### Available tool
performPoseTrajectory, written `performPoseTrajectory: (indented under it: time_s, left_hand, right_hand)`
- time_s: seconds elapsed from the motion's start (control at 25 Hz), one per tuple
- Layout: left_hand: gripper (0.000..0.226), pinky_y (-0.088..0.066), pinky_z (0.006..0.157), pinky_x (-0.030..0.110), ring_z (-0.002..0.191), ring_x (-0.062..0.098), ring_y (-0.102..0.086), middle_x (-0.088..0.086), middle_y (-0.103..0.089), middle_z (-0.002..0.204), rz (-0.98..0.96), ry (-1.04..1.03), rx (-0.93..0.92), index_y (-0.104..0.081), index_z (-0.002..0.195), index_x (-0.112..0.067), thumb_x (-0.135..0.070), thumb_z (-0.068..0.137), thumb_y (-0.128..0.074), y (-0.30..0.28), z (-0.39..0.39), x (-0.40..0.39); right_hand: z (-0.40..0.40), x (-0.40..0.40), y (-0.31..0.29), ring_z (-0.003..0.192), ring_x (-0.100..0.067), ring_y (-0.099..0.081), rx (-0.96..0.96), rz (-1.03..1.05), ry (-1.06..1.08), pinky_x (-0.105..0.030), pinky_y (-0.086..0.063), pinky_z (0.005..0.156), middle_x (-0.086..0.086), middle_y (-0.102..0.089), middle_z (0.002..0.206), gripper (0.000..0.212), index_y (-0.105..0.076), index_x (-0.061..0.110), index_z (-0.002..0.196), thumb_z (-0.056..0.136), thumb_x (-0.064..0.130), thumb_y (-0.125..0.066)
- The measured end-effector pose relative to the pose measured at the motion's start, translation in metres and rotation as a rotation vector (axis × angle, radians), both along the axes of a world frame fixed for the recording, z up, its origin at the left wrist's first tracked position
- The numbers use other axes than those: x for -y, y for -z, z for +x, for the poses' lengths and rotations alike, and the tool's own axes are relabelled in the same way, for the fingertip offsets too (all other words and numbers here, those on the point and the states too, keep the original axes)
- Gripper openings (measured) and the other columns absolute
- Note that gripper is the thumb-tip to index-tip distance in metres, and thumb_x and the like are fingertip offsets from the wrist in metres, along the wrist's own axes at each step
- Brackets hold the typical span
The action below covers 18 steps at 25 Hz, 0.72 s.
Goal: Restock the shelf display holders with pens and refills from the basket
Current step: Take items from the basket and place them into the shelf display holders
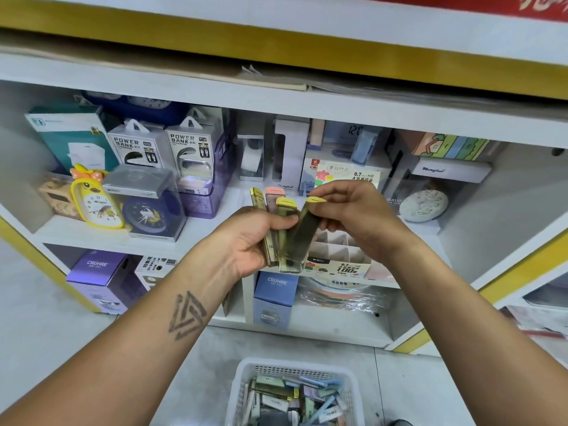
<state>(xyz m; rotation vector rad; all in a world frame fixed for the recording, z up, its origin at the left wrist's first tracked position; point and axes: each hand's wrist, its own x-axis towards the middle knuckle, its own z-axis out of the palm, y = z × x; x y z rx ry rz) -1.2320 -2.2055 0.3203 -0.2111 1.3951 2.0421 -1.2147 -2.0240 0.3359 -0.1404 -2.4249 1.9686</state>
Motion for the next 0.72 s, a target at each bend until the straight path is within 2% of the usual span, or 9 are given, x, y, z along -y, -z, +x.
performPoseTrajectory:
  time_s: [0.12, 0.24, 0.32, 0.44, 0.56, 0.72]
  left_hand:
    - [0.009, -0.062, 0.062, 0.046, 0.067, 0.029, -0.073, 0.018, -0.072, 0.08, -0.02, -0.002, 0.018, -0.065, 0.095, 0.0, 0.004, 0.092, -0.057, 0.0, 0.0, -0.002]
    - [0.006, -0.061, 0.066, 0.049, 0.072, 0.033, -0.073, 0.02, -0.07, 0.083, -0.057, -0.018, 0.015, -0.063, 0.095, 0.001, 0.001, 0.093, -0.058, 0.001, -0.002, -0.001]
    - [0.009, -0.061, 0.067, 0.05, 0.078, 0.035, -0.073, 0.022, -0.07, 0.084, -0.042, -0.026, 0.026, -0.063, 0.096, 0.002, -0.002, 0.093, -0.056, 0.0, -0.002, 0.0]
    - [0.016, -0.061, 0.068, 0.051, 0.081, 0.037, -0.073, 0.025, -0.071, 0.088, -0.007, -0.029, 0.064, -0.063, 0.096, 0.005, -0.002, 0.093, -0.05, 0.0, -0.003, 0.0]
    - [0.017, -0.06, 0.068, 0.054, 0.078, 0.037, -0.074, 0.026, -0.072, 0.09, -0.003, -0.002, 0.083, -0.062, 0.096, 0.008, 0.0, 0.095, -0.047, 0.002, -0.002, 0.0]
    - [0.02, -0.059, 0.073, 0.056, 0.086, 0.036, -0.074, 0.025, -0.073, 0.097, -0.002, 0.059, 0.047, -0.06, 0.109, 0.007, 0.003, 0.096, -0.045, 0.002, -0.001, 0.001]
  right_hand:
    - [0.003, -0.014, -0.01, 0.065, -0.026, -0.054, -0.044, 0.003, 0.084, -0.029, -0.044, 0.056, -0.028, -0.07, 0.094, 0.012, -0.072, 0.0, 0.094, 0.083, -0.006, -0.07]
    - [0.009, -0.03, -0.015, 0.059, -0.02, -0.062, -0.108, 0.126, 0.118, -0.029, -0.051, 0.058, -0.017, -0.074, 0.084, 0.009, -0.074, 0.005, 0.089, 0.081, 0.005, -0.079]
    - [0.011, -0.035, -0.014, 0.07, -0.02, -0.073, -0.113, 0.172, 0.12, -0.03, -0.058, 0.072, -0.011, -0.077, 0.083, 0.015, -0.074, 0.01, 0.093, 0.08, 0.011, -0.082]
    - [0.004, -0.033, -0.008, 0.082, -0.016, -0.076, -0.149, 0.273, 0.125, -0.032, -0.059, 0.085, -0.006, -0.078, 0.088, 0.016, -0.072, 0.016, 0.097, 0.089, 0.003, -0.07]
    - [-0.004, -0.027, 0.003, 0.078, -0.018, -0.075, -0.291, 0.534, 0.135, -0.038, -0.06, 0.084, -0.01, -0.073, 0.099, 0.022, -0.071, 0.008, 0.11, 0.096, -0.001, -0.058]
    - [-0.007, -0.023, 0.012, 0.081, -0.024, -0.069, -0.497, 0.803, 0.134, -0.036, -0.055, 0.078, -0.007, -0.07, 0.098, 0.017, -0.076, 0.01, 0.107, 0.094, 0.009, -0.065]
